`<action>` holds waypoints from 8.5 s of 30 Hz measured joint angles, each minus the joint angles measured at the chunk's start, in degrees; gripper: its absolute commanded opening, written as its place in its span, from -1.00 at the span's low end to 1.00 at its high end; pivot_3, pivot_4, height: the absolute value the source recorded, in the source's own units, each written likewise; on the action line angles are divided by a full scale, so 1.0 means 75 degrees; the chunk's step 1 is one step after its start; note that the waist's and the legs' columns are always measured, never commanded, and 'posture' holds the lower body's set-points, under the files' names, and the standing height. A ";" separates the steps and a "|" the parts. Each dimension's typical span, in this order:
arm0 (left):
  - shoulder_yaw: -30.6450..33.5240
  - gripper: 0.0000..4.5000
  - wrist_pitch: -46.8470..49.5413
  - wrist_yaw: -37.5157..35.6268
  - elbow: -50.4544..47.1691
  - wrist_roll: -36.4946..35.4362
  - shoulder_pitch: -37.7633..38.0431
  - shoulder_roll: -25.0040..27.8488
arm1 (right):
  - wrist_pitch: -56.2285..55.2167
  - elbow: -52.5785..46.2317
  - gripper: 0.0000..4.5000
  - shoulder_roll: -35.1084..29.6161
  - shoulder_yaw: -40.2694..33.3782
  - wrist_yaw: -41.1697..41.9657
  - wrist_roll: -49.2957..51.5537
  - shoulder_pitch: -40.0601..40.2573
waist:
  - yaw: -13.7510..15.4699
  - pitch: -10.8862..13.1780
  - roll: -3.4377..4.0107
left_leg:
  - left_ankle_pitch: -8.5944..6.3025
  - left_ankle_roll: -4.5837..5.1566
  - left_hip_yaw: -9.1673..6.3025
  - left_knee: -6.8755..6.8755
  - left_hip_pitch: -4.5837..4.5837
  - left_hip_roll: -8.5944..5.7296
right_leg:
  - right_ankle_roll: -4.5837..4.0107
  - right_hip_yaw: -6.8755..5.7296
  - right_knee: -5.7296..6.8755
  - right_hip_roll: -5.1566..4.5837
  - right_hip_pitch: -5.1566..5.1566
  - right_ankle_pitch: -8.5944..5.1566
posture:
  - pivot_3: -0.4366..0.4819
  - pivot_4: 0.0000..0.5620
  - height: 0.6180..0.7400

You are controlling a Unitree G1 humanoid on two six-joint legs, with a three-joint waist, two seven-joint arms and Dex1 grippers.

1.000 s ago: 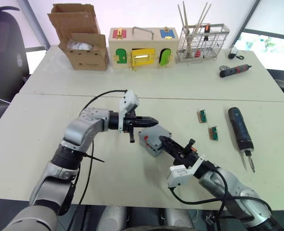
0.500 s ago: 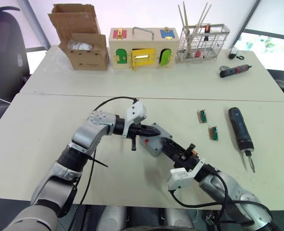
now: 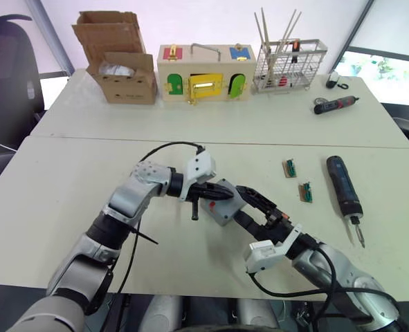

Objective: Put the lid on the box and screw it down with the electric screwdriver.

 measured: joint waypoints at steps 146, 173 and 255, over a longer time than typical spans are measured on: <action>0.1316 -1.00 0.1657 0.0425 -0.0633 -0.0747 0.0756 0.0646 | 0.6816 -0.1994 -0.98 0.1371 -0.1109 0.3031 0.9828 0.0685 | 0.0003 -0.0020 0.0068 | -0.0016 0.0015 -0.0015 -0.0109 -0.0029 0.0008 | 0.0000 -0.0006 -0.0141 -0.0038 -0.0020 0.0004 | -0.05 -0.47 0.25; 0.1295 -1.00 0.1109 0.0699 -0.0207 -0.0567 0.0733 0.0215 | 0.6827 -0.1991 -0.98 0.1413 -0.1142 0.2919 0.9920 0.0689 | 0.0008 -0.0020 0.0068 | -0.0016 0.0014 -0.0015 -0.0109 -0.0029 0.0007 | 0.0002 -0.0007 -0.0141 -0.0036 -0.0019 0.0005 | -0.05 -0.47 0.25; 0.1169 -1.00 0.0843 0.0780 -0.0111 -0.0305 0.0748 0.0081 | 0.6807 -0.1695 -0.98 0.1554 -0.1089 0.2941 0.9720 0.0704 | 0.0002 -0.0020 0.0069 | -0.0014 0.0011 -0.0015 -0.0108 -0.0027 0.0007 | 0.0003 -0.0008 -0.0137 -0.0030 -0.0020 0.0006 | -0.05 -0.47 0.25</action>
